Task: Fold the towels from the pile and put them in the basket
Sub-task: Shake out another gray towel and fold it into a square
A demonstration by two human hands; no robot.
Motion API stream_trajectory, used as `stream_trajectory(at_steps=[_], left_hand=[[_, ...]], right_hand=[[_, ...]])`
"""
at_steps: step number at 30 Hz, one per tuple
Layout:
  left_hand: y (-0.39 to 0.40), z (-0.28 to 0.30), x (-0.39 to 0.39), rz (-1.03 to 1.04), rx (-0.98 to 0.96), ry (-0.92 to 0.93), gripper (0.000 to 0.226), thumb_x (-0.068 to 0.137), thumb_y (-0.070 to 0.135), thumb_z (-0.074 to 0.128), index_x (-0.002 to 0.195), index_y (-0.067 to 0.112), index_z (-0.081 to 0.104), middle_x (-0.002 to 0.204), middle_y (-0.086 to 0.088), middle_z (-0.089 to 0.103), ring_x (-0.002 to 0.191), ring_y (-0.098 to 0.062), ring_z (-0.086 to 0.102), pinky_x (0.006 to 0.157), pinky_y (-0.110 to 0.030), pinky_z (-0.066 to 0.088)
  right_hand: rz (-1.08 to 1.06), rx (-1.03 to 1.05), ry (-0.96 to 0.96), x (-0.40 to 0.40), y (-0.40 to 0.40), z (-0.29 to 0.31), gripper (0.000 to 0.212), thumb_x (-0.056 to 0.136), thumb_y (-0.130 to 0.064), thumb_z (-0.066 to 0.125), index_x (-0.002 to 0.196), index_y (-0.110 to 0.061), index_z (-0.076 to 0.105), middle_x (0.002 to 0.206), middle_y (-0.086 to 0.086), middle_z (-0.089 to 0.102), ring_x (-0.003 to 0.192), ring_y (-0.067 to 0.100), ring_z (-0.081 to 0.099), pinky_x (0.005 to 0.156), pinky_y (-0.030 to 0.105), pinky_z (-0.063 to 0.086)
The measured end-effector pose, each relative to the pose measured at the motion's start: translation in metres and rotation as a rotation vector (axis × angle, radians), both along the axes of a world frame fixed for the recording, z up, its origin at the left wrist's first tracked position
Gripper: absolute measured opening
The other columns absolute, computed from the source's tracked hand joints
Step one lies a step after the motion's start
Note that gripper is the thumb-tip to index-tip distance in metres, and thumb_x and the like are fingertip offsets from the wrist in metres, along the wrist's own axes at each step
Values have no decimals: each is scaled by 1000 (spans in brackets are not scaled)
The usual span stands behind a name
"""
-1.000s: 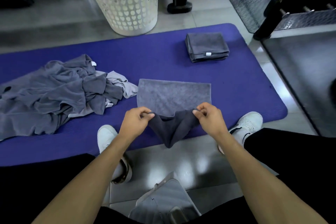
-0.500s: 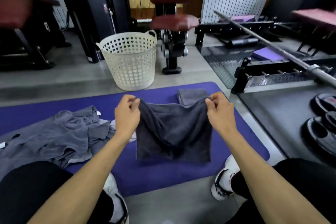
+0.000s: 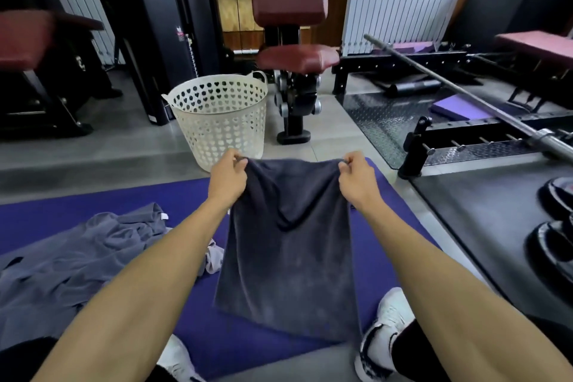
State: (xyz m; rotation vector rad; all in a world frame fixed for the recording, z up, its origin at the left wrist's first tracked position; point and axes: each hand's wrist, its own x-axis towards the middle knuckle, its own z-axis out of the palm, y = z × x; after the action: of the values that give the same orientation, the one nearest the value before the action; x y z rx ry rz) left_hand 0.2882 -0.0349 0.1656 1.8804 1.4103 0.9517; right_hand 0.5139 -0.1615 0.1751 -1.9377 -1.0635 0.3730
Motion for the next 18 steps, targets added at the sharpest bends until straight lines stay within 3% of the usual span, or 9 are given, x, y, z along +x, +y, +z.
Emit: stream_trajectory(at_steps=[3,5,10,13,18], left_hand=[[19,20,-1,-41,95,-117,6,100,18,51,96,14,51,90,-1,59,81,-16,52,72,-29,38],[24,24,-5,-66,109,-151,6,100,18,51,95,15,51,83,4,53,73,-9,47,68,-22,38],[5,-25,-25,-69,6,-105,7,102,17,48,96,13,49,80,4,52,66,-10,43,54,-14,34],[-23,-85,-44,-32,-128,10,5,103,17,46,99,13,47,92,-2,56,82,-19,49,65,-27,35],[-82,-172,-77,-10,-287,126,7,102,19,47,97,15,49,92,-2,59,86,-24,56,69,-32,36]], right_hand=[[-7,159,38,6,15,12,4,103,-15,43,99,-13,45,82,-1,52,74,17,47,57,14,36],[-10,214,74,6,20,13,5,102,-14,43,98,-12,45,79,-3,51,72,14,46,57,11,35],[-38,178,241,-8,2,-28,9,101,-11,44,92,-12,45,75,-4,47,68,13,41,59,24,35],[-60,36,327,-18,-31,-74,10,99,-10,43,90,-12,45,77,-1,47,66,14,39,55,26,33],[-116,-242,325,-33,-97,-155,8,99,-12,42,96,-10,49,92,3,56,84,21,50,69,35,39]])
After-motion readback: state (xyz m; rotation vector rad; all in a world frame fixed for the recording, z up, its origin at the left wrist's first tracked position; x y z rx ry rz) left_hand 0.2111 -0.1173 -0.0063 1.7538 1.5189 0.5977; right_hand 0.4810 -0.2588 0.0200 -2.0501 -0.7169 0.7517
